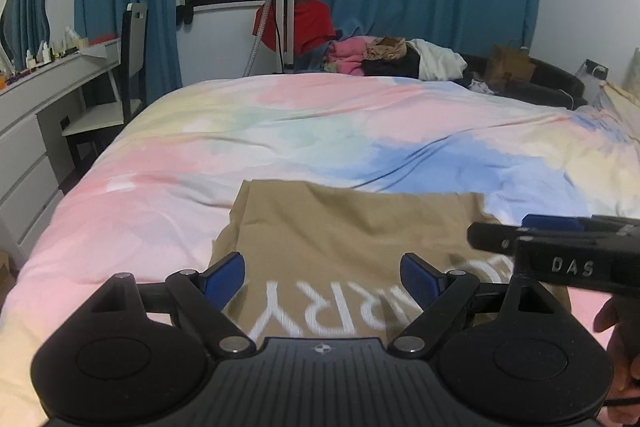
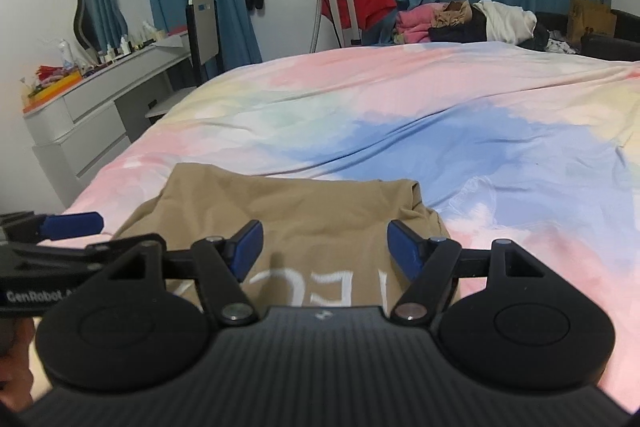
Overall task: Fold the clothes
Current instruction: 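Grasp the end of the printed tan T-shirt with the left gripper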
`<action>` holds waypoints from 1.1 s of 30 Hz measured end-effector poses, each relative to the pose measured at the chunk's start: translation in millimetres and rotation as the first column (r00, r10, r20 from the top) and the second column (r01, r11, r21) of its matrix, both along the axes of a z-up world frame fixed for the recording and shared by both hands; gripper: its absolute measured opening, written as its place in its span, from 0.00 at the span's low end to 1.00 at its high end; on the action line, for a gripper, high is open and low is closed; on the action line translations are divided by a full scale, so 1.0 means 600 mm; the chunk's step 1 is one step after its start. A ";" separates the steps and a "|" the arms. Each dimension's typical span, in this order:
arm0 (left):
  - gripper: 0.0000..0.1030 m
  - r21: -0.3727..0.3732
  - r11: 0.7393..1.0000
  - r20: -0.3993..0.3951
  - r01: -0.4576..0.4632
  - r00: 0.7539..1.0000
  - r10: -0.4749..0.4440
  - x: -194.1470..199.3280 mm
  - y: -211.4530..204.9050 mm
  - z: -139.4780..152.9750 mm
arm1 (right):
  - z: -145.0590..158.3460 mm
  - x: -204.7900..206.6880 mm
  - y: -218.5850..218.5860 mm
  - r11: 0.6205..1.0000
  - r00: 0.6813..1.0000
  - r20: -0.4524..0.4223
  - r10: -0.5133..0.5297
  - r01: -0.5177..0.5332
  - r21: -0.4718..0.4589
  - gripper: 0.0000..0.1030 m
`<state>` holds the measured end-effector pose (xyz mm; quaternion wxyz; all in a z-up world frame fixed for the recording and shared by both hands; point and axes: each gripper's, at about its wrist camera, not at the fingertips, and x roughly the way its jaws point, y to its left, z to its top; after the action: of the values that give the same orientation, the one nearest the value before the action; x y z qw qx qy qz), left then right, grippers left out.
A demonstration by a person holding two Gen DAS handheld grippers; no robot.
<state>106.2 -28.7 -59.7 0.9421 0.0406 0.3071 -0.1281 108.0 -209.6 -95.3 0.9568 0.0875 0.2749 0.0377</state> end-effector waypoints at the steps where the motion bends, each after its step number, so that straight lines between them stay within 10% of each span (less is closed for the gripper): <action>1: 0.84 0.001 1.000 -0.006 -0.006 1.000 0.006 -0.007 0.002 -0.001 | 0.001 -0.007 -0.001 1.000 1.000 -0.004 -0.007 0.007 0.000 0.69; 12: 0.84 0.006 0.998 -0.136 -0.059 0.989 0.060 -0.004 0.018 -0.044 | -0.057 0.001 -0.001 1.000 0.993 -0.116 -0.025 0.024 -0.016 0.69; 19: 0.85 -0.205 0.970 -0.268 -0.127 0.961 0.069 -0.024 0.048 -0.004 | -0.057 0.000 -0.001 1.000 0.993 -0.119 -0.027 0.026 -0.009 0.70; 33: 0.85 -0.610 0.714 -0.546 -0.344 0.835 -0.063 -0.019 0.144 0.001 | -0.056 0.011 0.003 0.999 0.992 -0.121 -0.040 0.038 -0.016 0.70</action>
<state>94.7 57.4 -59.1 0.7731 -0.3724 0.4869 -0.1631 114.4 -207.6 -128.9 0.9393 0.0885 0.3312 0.0118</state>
